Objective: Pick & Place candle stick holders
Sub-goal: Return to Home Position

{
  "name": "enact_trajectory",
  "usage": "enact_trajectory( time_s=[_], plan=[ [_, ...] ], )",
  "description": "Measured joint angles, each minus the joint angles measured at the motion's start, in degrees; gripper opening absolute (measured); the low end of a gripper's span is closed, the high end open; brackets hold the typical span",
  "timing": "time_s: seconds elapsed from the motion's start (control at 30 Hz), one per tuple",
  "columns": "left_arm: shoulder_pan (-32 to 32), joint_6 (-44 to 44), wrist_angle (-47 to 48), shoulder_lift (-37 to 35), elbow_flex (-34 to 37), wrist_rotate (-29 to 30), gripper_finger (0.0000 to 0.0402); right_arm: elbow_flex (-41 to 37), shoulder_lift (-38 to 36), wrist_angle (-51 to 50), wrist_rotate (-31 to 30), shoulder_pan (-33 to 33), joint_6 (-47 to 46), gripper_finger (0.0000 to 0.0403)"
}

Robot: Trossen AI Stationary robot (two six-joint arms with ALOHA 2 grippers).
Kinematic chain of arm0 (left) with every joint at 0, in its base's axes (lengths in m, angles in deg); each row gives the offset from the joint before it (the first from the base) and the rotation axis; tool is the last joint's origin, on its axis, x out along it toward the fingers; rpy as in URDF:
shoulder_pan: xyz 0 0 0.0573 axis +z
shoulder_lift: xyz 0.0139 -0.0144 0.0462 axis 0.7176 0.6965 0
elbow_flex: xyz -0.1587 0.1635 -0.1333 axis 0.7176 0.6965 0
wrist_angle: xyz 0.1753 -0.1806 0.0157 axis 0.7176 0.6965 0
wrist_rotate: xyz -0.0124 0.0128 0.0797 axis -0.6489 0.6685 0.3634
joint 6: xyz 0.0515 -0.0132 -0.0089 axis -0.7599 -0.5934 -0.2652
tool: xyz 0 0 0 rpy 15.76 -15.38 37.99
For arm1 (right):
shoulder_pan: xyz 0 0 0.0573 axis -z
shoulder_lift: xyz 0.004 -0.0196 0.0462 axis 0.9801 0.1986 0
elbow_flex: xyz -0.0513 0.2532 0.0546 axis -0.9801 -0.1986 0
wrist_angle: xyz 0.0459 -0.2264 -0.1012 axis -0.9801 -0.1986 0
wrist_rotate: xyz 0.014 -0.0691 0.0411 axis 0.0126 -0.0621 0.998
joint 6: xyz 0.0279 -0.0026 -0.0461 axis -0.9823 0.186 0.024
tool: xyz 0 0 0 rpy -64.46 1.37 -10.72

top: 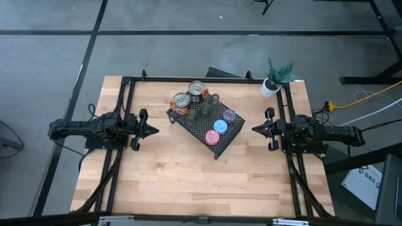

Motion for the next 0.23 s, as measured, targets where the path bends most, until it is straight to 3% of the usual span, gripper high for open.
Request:
enact_trajectory(
  time_s=[0.23],
  plan=[
    [0.0, 0.0, 0.0, 0.0, 0.0, 0.0, 0.0008, 0.0, 0.0, 0.0, 0.0, 0.0, 0.0, 0.0016]
  ],
)
